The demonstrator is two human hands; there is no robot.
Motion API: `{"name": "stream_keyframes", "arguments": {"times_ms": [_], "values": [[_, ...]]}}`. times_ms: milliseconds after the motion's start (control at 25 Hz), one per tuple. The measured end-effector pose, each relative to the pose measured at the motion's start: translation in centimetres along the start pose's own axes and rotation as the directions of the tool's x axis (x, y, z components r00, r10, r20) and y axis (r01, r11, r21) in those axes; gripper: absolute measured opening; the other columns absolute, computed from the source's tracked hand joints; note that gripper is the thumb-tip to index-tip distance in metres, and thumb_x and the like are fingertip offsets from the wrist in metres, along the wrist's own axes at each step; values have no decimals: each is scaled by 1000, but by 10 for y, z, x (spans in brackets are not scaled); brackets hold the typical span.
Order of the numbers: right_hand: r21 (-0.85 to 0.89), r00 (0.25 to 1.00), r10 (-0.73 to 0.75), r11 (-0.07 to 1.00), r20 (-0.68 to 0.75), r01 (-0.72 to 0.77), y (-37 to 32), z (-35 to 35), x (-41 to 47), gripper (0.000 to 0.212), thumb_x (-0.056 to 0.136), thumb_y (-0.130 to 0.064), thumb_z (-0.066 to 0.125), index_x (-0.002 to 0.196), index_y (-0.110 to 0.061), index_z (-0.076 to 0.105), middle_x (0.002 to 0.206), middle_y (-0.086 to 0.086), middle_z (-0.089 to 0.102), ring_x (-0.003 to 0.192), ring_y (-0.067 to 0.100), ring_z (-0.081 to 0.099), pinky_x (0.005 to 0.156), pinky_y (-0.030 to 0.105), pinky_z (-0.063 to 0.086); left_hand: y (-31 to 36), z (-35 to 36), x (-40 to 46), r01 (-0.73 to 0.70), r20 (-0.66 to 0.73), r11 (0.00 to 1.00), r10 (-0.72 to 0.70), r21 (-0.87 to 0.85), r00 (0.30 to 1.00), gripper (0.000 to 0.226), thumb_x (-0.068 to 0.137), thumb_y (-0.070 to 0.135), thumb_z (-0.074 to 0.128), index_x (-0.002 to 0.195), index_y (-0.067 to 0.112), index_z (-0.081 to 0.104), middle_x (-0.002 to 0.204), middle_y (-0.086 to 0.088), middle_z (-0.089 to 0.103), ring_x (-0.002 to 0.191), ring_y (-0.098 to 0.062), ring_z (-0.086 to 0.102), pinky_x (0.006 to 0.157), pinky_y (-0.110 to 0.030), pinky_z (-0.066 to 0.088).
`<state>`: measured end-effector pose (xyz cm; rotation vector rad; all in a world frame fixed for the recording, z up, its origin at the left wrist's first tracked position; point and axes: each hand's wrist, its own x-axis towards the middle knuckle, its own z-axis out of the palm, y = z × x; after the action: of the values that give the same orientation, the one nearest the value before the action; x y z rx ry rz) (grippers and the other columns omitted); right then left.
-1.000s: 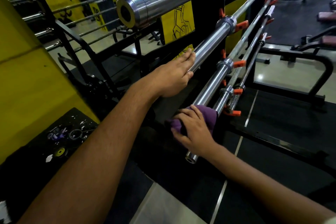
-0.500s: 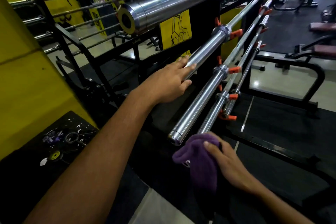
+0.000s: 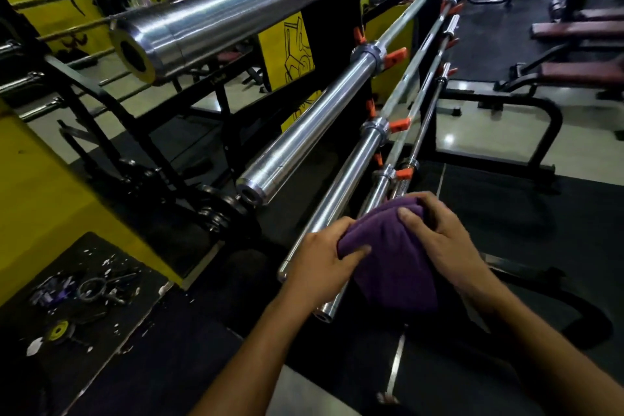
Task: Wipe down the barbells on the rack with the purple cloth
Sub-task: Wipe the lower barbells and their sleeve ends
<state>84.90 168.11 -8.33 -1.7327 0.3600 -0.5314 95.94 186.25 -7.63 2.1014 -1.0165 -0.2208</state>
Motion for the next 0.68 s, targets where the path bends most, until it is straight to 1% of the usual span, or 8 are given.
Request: {"name": "stream_keyframes", "arguments": {"times_ms": [120,160,240,320,400,520,600,680], "values": [[22,917,185,982,-352,-190,42,-2,0,18,99,-29,60,116,-23,54,103,-9,63,94,0,61,90,36,54,8,10,25,20,4,998,-20,55,1000,12,91,36,64,102,34,60,83,14,66,74,-2,61,62,-19,42],[40,879,263,962,-398,-270,58,-3,-2,14,100,-25,59,112,-20,55,100,-6,63,93,6,61,93,42,52,11,14,37,34,-5,997,-34,62,999,14,92,36,62,106,34,61,87,12,68,76,-4,62,64,-20,43],[241,805,517,854,-292,-462,81,-1,-5,15,102,-29,54,104,-16,60,99,6,66,95,24,64,83,42,50,18,25,59,44,-2,995,-44,85,999,25,93,37,60,117,35,57,101,7,71,87,-14,66,73,-25,49],[549,678,734,577,-23,-605,87,1,-1,42,102,-49,44,109,-14,66,107,17,68,98,31,64,78,40,48,26,45,74,-31,92,985,16,169,996,33,93,40,58,124,36,49,112,1,69,97,-25,67,83,-38,54],[728,635,760,356,140,-586,86,-1,11,59,98,-62,39,107,-15,74,106,21,70,96,34,68,81,44,53,33,64,81,-161,288,958,89,237,953,38,93,39,59,128,34,46,117,-1,66,102,-30,65,85,-44,54],[835,613,783,261,110,-484,89,-4,42,63,99,-61,38,97,-10,75,90,22,75,71,35,75,68,46,59,33,77,87,-279,522,920,101,275,847,54,94,48,58,144,34,40,132,4,57,115,-23,60,93,-43,52],[869,628,764,204,146,-451,94,-6,62,62,102,-54,36,86,-6,72,74,21,73,57,33,72,52,43,59,25,64,97,-329,500,892,141,309,854,56,97,52,53,148,35,38,133,7,54,117,-18,57,92,-41,52],[890,655,736,167,174,-424,100,0,83,53,105,-45,36,85,-8,69,74,17,72,59,30,71,51,41,60,11,37,103,-380,365,855,249,352,897,50,101,45,49,147,27,46,137,6,54,122,-14,53,99,-35,48]]}}
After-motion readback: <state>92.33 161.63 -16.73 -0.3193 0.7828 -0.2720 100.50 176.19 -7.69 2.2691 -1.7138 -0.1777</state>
